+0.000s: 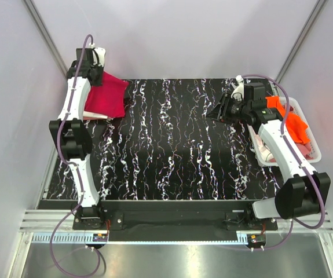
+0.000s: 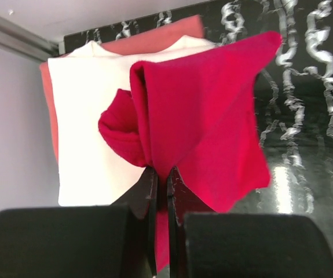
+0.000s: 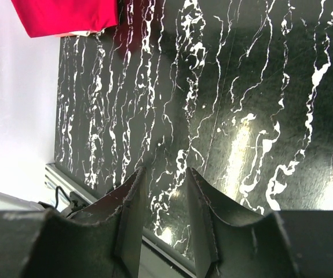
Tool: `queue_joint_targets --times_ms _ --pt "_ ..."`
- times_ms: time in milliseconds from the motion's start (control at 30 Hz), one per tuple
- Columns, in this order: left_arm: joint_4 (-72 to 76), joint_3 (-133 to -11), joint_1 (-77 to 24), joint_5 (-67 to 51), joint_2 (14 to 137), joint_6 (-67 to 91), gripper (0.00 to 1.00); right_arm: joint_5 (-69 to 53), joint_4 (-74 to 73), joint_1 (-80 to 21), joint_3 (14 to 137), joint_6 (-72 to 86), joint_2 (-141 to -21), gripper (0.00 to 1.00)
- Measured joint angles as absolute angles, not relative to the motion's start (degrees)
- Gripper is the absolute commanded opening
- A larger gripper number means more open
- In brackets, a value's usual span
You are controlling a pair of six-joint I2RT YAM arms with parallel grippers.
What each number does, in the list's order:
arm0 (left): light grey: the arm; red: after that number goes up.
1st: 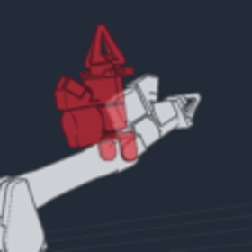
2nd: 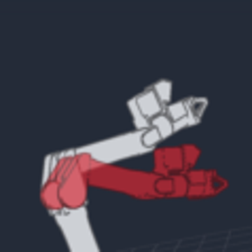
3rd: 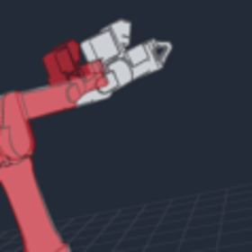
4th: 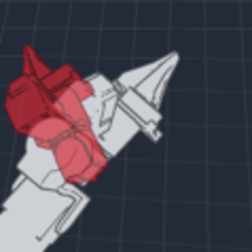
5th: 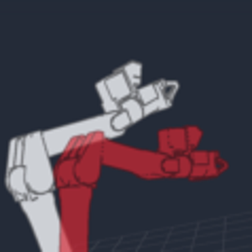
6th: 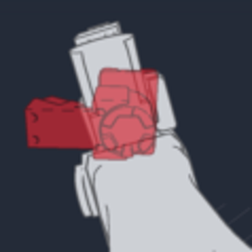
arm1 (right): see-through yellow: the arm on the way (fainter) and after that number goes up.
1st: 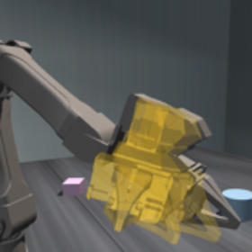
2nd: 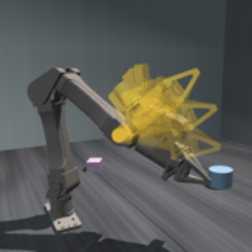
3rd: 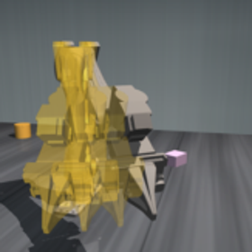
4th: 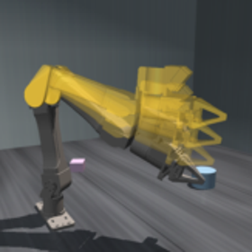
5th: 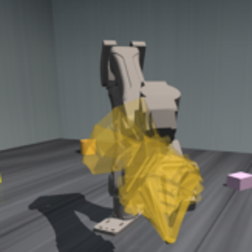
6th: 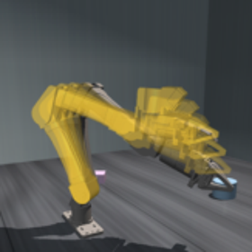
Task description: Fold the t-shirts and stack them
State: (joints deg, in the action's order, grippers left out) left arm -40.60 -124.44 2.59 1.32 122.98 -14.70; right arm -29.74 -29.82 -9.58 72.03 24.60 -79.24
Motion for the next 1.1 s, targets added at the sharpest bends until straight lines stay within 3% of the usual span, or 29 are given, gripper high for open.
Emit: queue_joint_targets --times_ms 333,533,833,1100 --pt "-40.51 -126.13 7.64 -1.89 125.10 -16.75 0.00 -29.67 -29.82 -9.52 73.32 23.79 -81.41 0.41" --pt "-40.95 -119.70 7.31 -3.33 118.58 -16.78 0.00 -29.63 -29.78 -9.23 73.41 23.66 -81.67 0.41" --pt "-40.95 -119.39 7.05 -4.80 110.13 -16.78 0.00 -29.65 -29.67 -9.06 73.41 23.57 -81.67 0.41" --pt "-41.32 -119.07 7.05 -5.08 109.56 -16.80 0.00 -29.76 -29.47 -8.97 73.41 23.59 -81.67 0.41"
